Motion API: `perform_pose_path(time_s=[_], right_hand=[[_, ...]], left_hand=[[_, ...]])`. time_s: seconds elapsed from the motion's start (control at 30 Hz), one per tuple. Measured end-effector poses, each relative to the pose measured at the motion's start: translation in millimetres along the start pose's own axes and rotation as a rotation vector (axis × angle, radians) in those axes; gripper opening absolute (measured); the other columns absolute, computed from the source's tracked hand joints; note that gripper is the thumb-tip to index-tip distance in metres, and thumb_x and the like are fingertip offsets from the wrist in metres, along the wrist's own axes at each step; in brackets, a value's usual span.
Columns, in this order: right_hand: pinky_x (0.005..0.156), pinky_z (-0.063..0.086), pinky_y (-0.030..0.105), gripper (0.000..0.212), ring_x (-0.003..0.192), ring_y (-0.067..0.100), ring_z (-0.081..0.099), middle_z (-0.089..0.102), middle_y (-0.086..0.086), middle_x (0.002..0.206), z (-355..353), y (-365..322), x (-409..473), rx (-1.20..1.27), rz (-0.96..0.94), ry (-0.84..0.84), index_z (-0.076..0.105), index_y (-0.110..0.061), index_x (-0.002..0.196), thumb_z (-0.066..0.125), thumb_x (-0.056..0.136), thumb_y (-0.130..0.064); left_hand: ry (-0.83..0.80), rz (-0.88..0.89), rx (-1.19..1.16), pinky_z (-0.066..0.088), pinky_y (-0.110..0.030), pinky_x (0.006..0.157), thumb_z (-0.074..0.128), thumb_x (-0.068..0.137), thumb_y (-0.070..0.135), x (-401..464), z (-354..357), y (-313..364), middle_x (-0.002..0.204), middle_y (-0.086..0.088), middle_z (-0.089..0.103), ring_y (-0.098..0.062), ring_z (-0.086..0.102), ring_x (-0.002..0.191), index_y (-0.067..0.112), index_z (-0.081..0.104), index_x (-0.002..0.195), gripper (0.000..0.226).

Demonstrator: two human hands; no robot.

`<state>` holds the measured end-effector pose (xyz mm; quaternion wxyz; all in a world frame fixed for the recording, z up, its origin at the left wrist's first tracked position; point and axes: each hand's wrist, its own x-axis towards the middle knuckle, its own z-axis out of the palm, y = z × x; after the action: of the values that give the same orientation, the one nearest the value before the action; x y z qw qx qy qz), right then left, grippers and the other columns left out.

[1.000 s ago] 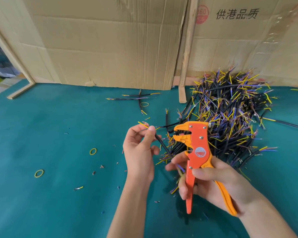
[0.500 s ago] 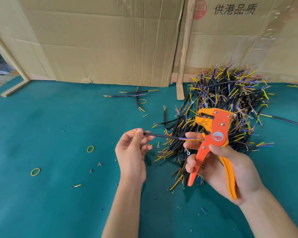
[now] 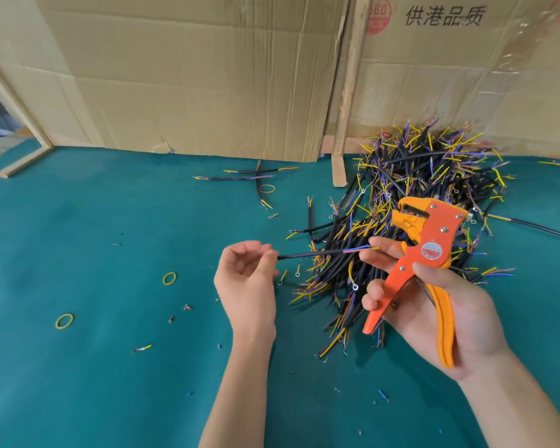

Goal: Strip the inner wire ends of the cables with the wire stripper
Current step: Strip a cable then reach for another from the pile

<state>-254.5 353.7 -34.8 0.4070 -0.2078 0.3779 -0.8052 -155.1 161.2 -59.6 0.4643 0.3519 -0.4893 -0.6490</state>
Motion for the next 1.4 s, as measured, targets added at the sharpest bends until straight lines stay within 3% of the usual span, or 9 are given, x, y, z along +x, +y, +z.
perform_pose_path(time_s=[0.13, 0.23, 0.33, 0.47, 0.67, 0.8, 1.03, 1.17, 1.4], right_hand=[[0.075, 0.052, 0.044, 0.078, 0.074, 0.033, 0.06, 0.061, 0.024, 0.124, 2.3, 2.5, 0.1, -0.03, 0.033, 0.001, 0.057, 0.002, 0.134, 0.086, 0.069, -0.028], [0.074, 0.052, 0.046, 0.077, 0.073, 0.034, 0.06, 0.061, 0.026, 0.123, 5.7, 5.4, 0.0, -0.053, 0.047, -0.008, 0.058, 0.002, 0.132, 0.087, 0.068, -0.028], [0.073, 0.053, 0.045, 0.074, 0.073, 0.034, 0.061, 0.061, 0.026, 0.122, 7.9, 6.1, -0.3, -0.062, 0.049, -0.023, 0.06, 0.002, 0.131, 0.087, 0.068, -0.028], [0.073, 0.053, 0.045, 0.076, 0.073, 0.035, 0.06, 0.061, 0.027, 0.122, 8.2, 5.1, -0.1, -0.059, 0.036, -0.014, 0.058, 0.002, 0.134, 0.086, 0.069, -0.026], [0.07, 0.055, 0.044, 0.054, 0.072, 0.034, 0.061, 0.063, 0.027, 0.12, 8.5, 6.1, 0.8, -0.084, 0.019, 0.005, 0.063, -0.002, 0.129, 0.066, 0.078, -0.018], [0.069, 0.055, 0.044, 0.053, 0.072, 0.035, 0.061, 0.064, 0.027, 0.117, 9.9, 6.1, 1.0, -0.101, 0.02, 0.037, 0.065, -0.002, 0.125, 0.069, 0.075, -0.019], [0.071, 0.055, 0.045, 0.053, 0.072, 0.036, 0.061, 0.061, 0.029, 0.128, 13.2, 9.6, 0.4, -0.073, 0.036, 0.039, 0.065, -0.001, 0.123, 0.069, 0.073, -0.018], [0.072, 0.054, 0.045, 0.056, 0.074, 0.036, 0.062, 0.062, 0.023, 0.13, 15.4, 11.0, 0.1, -0.065, 0.03, 0.003, 0.066, -0.002, 0.124, 0.076, 0.072, -0.017], [0.072, 0.055, 0.047, 0.056, 0.074, 0.036, 0.063, 0.063, 0.025, 0.128, 19.2, 12.0, 0.9, -0.115, 0.065, 0.042, 0.064, 0.001, 0.126, 0.072, 0.073, -0.018]], left_hand=[[0.07, 0.497, 0.614, 0.035, -0.03, 0.089, 0.068, 0.081, 0.019, -13.2, -0.3, 7.4, 0.103, 0.015, 0.066, -0.014, 0.049, 0.108, 0.028, 0.069, 0.094, 0.016], [-0.202, 0.71, 0.731, 0.032, -0.03, 0.096, 0.066, 0.087, 0.026, -19.7, 9.2, 11.3, 0.111, 0.019, 0.069, -0.015, 0.05, 0.116, 0.032, 0.074, 0.106, 0.021], [-0.476, 0.702, 0.803, 0.033, -0.035, 0.102, 0.064, 0.095, 0.027, -30.0, 16.8, 7.3, 0.108, 0.018, 0.072, -0.018, 0.052, 0.122, 0.032, 0.075, 0.114, 0.023], [-0.464, 0.727, 0.734, 0.04, -0.035, 0.087, 0.068, 0.091, 0.025, -32.2, 19.1, 4.7, 0.087, 0.013, 0.07, -0.017, 0.057, 0.098, 0.026, 0.079, 0.099, 0.013], [-0.512, 0.467, 0.452, 0.041, -0.01, 0.07, 0.072, 0.087, 0.011, -33.3, 19.3, 6.1, 0.077, 0.013, 0.069, -0.003, 0.063, 0.076, 0.022, 0.077, 0.089, 0.012], [-0.589, 0.257, 0.266, 0.052, -0.031, 0.071, 0.071, 0.085, 0.017, -28.1, 16.8, 5.7, 0.071, 0.013, 0.068, -0.009, 0.062, 0.068, 0.026, 0.076, 0.088, 0.011], [-0.616, 0.226, 0.228, 0.052, -0.051, 0.07, 0.068, 0.084, 0.02, -27.4, 17.1, 4.4, 0.066, 0.002, 0.064, -0.039, 0.061, 0.072, 0.028, 0.069, 0.088, 0.009], [-0.64, 0.201, 0.205, 0.043, -0.033, 0.06, 0.064, 0.087, 0.018, -26.8, 17.5, 3.4, 0.062, 0.009, 0.058, -0.019, 0.057, 0.061, 0.029, 0.064, 0.084, 0.012], [-0.498, 0.153, 0.157, 0.037, -0.028, 0.059, 0.066, 0.092, 0.015, -25.7, 17.7, 0.3, 0.065, 0.01, 0.056, -0.009, 0.044, 0.058, 0.022, 0.067, 0.085, 0.01]])
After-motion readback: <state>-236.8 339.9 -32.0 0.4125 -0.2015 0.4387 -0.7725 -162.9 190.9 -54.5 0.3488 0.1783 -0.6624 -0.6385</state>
